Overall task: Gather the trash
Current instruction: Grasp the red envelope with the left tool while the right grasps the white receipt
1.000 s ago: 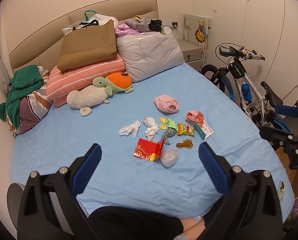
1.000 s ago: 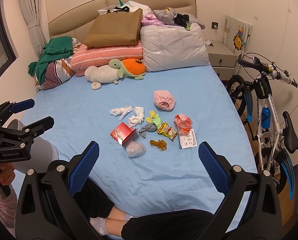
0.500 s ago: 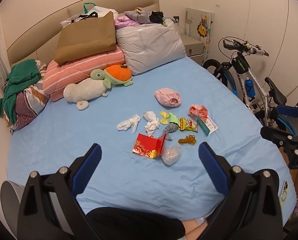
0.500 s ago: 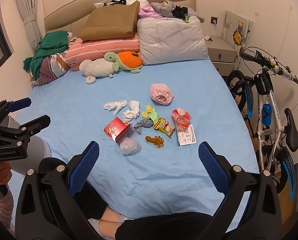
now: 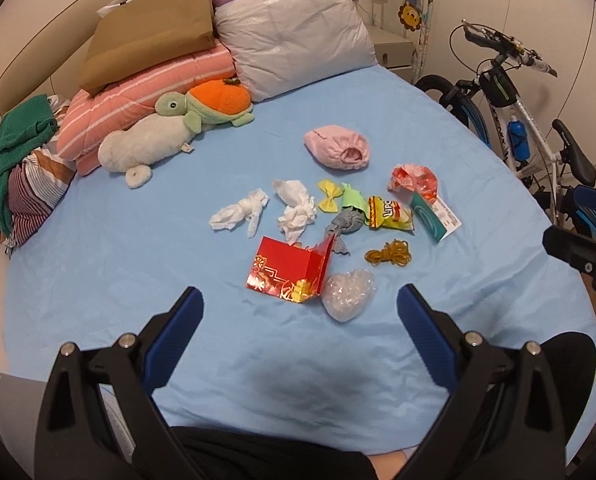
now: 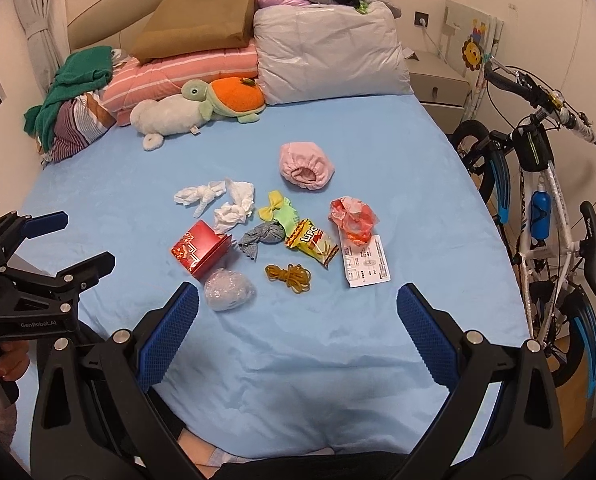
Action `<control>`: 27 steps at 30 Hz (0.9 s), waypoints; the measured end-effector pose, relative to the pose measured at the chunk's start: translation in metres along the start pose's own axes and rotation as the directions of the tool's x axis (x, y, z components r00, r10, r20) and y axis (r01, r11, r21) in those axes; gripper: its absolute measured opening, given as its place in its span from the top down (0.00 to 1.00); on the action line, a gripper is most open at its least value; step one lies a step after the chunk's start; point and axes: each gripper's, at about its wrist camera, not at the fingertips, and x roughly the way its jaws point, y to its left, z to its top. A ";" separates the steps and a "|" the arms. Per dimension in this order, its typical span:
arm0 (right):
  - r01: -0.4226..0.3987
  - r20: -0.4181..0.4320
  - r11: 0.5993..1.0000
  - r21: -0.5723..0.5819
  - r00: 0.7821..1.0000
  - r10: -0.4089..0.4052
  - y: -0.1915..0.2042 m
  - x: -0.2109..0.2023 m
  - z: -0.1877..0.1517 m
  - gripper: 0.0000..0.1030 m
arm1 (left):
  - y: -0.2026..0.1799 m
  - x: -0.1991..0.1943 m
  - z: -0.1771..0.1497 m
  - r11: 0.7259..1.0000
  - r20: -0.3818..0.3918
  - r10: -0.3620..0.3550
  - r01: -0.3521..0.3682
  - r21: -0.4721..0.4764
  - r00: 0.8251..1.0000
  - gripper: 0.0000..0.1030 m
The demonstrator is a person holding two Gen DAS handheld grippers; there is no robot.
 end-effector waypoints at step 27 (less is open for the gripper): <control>0.159 -0.169 0.987 -0.018 0.973 -0.159 -0.057 0.223 -0.008 0.39 | 0.005 0.216 0.002 0.999 -0.199 0.041 -0.040 0.007 0.979 0.09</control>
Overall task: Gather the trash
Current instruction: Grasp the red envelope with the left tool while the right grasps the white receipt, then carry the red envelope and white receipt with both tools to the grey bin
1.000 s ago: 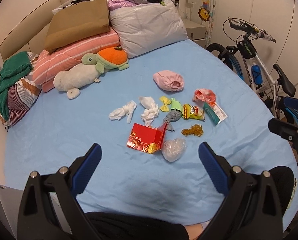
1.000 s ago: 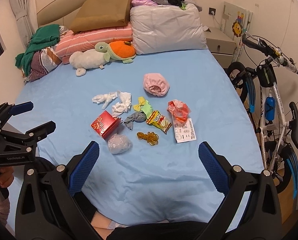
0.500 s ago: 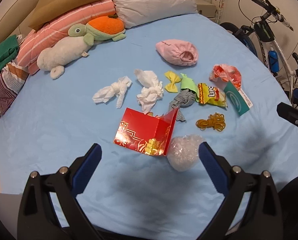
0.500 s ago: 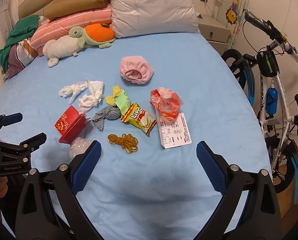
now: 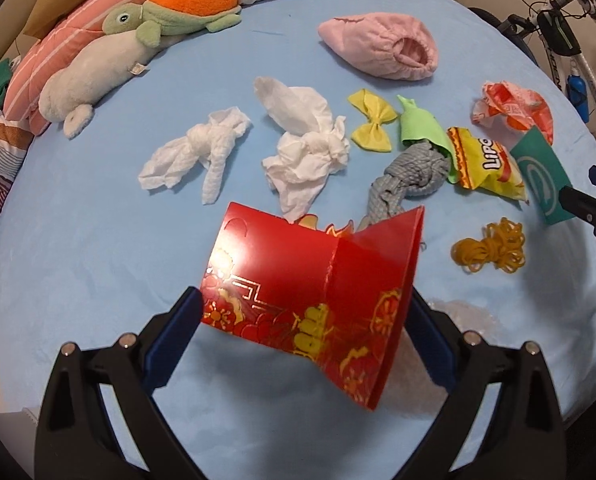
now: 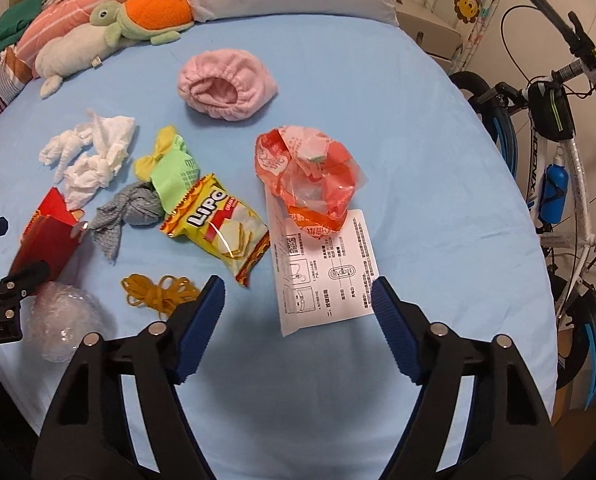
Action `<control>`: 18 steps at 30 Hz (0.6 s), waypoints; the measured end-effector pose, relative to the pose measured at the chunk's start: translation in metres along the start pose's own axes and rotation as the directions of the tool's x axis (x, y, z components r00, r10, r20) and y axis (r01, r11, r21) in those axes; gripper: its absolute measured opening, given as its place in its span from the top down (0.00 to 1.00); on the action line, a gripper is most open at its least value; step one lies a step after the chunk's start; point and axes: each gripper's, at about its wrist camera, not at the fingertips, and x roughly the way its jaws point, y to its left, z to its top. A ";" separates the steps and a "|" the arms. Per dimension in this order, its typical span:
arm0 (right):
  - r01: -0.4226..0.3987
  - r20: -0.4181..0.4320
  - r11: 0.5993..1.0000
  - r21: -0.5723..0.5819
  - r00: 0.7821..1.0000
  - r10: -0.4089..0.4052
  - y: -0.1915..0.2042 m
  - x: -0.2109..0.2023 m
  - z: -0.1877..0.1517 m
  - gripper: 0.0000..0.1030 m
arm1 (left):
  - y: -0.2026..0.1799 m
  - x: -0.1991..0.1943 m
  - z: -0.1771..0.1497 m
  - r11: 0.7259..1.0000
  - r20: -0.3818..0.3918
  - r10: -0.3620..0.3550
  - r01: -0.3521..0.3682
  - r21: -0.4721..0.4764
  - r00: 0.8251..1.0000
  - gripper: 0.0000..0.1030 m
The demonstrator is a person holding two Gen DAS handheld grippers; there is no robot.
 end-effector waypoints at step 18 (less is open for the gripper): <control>-0.099 -0.018 0.992 -0.078 0.995 0.098 0.014 0.005 -0.009 1.00 | 0.001 0.000 -0.004 0.997 0.011 -0.080 0.079 0.015 0.997 0.91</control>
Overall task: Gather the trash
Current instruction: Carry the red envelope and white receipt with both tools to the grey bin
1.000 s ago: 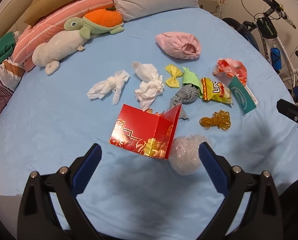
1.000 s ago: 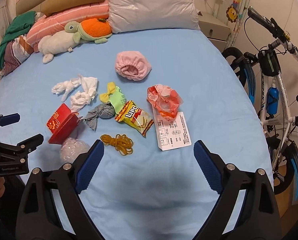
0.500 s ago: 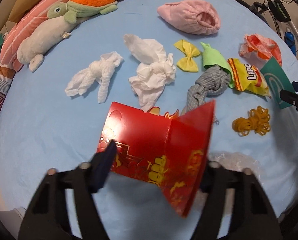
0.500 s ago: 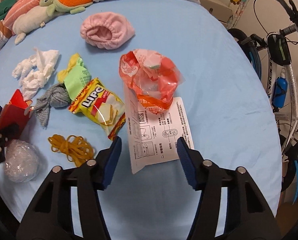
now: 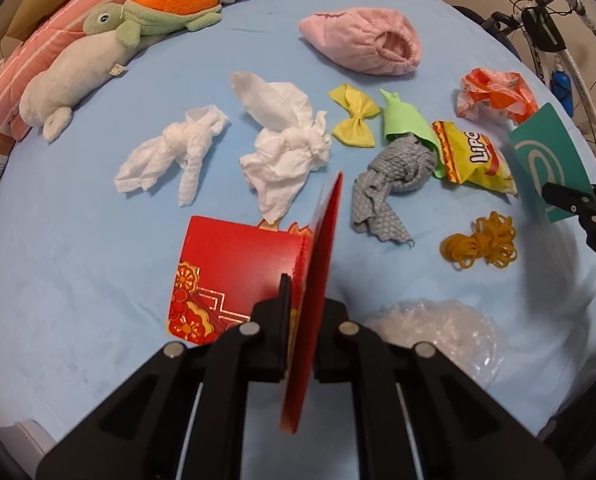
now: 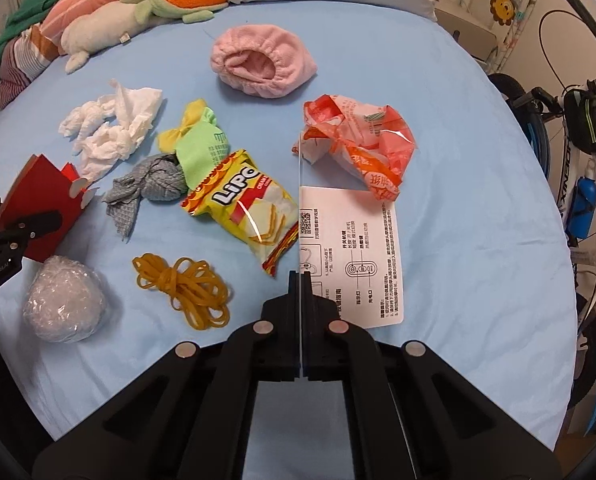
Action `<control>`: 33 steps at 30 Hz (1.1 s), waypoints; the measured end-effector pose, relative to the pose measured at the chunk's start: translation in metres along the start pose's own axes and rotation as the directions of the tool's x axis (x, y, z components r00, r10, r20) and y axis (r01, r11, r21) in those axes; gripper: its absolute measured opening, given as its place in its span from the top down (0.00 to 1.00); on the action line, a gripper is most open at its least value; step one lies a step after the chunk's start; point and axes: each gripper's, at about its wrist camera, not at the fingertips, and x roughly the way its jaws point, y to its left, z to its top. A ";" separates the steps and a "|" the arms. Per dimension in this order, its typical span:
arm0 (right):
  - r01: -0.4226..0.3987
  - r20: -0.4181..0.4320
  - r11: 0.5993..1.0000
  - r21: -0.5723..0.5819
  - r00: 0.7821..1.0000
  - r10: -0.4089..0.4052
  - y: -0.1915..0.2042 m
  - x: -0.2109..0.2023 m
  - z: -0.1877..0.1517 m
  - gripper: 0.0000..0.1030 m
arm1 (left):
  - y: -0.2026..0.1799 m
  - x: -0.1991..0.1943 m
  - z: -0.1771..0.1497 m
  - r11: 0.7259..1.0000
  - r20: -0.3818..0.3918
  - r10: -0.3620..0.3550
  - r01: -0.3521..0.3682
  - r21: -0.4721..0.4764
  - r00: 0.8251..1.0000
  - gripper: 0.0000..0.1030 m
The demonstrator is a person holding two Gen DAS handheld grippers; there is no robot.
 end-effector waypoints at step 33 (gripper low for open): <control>-0.093 0.282 0.898 -0.429 0.931 0.231 0.232 -0.253 -0.047 1.00 | 0.094 -0.259 -0.178 0.969 0.303 0.150 -0.079 -0.233 0.941 0.91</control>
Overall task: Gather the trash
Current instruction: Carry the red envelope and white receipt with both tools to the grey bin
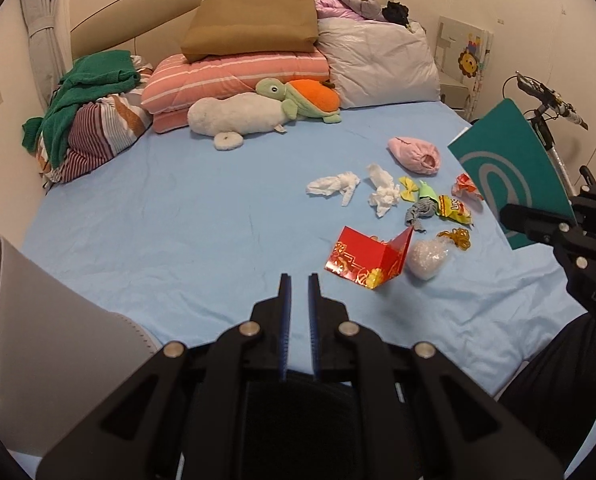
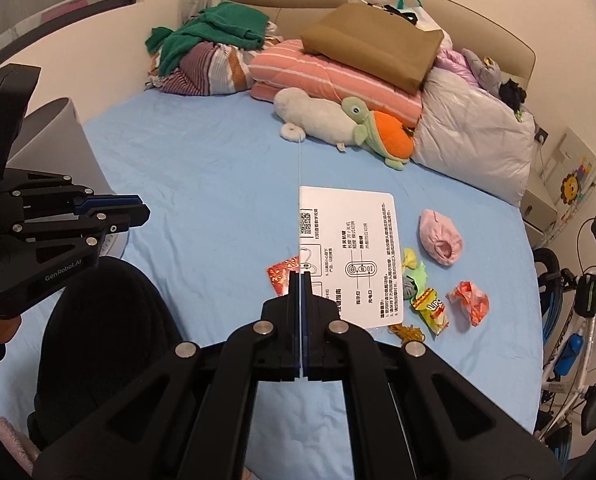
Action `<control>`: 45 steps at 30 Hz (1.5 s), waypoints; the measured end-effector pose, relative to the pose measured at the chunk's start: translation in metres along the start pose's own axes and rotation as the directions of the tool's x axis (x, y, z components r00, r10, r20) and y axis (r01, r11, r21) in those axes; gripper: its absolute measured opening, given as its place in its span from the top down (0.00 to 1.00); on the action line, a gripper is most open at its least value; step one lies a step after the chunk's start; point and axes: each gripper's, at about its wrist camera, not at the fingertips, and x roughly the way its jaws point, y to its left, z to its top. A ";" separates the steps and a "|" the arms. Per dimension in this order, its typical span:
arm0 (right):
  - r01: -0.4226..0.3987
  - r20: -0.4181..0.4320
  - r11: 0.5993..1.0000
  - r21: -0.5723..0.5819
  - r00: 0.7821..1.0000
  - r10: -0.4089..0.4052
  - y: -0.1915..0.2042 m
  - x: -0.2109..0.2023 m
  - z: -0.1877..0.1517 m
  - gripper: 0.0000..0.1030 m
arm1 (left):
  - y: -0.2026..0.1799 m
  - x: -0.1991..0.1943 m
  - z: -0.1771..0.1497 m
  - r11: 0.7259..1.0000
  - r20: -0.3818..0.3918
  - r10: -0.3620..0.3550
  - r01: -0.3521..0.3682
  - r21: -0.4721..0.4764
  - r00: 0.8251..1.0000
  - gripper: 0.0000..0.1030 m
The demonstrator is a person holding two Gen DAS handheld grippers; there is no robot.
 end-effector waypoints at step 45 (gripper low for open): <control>0.069 -0.206 0.980 0.186 0.978 -0.030 -0.123 0.109 -0.053 1.00 | -0.140 0.257 0.017 0.955 -0.300 -0.056 0.139 0.263 0.952 0.98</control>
